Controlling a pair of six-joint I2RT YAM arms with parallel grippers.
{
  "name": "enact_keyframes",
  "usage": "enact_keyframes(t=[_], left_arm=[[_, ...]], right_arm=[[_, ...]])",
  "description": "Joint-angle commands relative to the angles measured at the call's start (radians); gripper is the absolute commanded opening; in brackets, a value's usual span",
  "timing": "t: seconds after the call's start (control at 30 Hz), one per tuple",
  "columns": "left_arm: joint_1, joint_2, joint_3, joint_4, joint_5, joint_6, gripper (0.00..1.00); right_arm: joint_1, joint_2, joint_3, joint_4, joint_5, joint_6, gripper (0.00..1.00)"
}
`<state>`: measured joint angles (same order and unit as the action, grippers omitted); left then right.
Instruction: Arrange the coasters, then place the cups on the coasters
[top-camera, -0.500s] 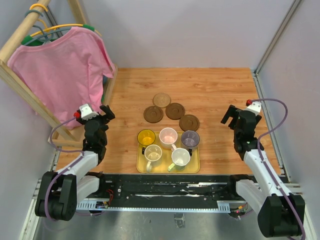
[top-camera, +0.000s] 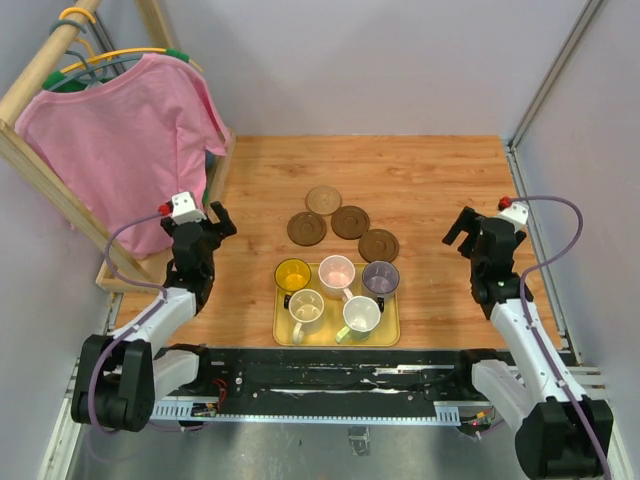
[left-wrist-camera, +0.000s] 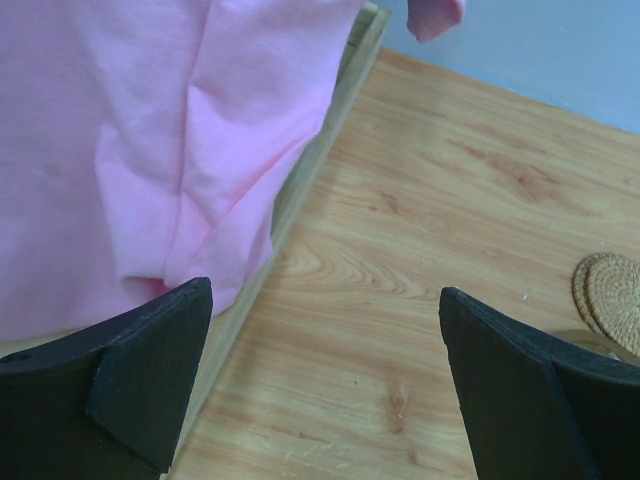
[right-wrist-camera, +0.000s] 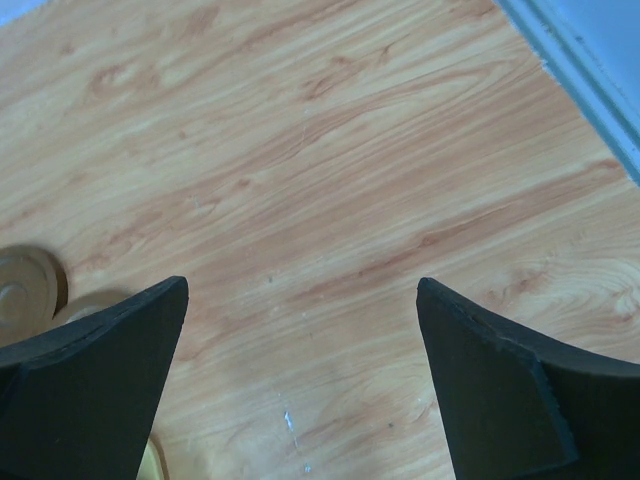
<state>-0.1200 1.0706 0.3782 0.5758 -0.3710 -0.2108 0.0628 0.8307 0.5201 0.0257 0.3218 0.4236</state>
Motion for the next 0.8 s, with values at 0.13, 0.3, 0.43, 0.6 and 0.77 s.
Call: enact_keyframes(t=[0.13,0.3,0.43,0.6,0.77], left_arm=[[-0.003,0.134,0.087,-0.029,0.188,0.004,1.00],[-0.019,0.185,0.174,-0.029,0.274,-0.007,0.84],[-0.081,0.252,0.249,-0.041,0.260,0.024,0.40],[-0.148,0.395,0.357,-0.073,0.280,0.032,0.01],[-0.181,0.528,0.438,-0.078,0.364,0.006,0.01]], right_arm=[[-0.012,0.140,0.175,-0.063,-0.296,-0.071,0.98],[0.021,0.337,0.325,-0.030,-0.349,-0.099,0.77],[0.102,0.532,0.488,-0.058,-0.324,-0.166,0.09],[0.178,0.741,0.664,-0.073,-0.380,-0.186,0.01],[0.259,0.918,0.795,-0.105,-0.445,-0.203,0.01]])
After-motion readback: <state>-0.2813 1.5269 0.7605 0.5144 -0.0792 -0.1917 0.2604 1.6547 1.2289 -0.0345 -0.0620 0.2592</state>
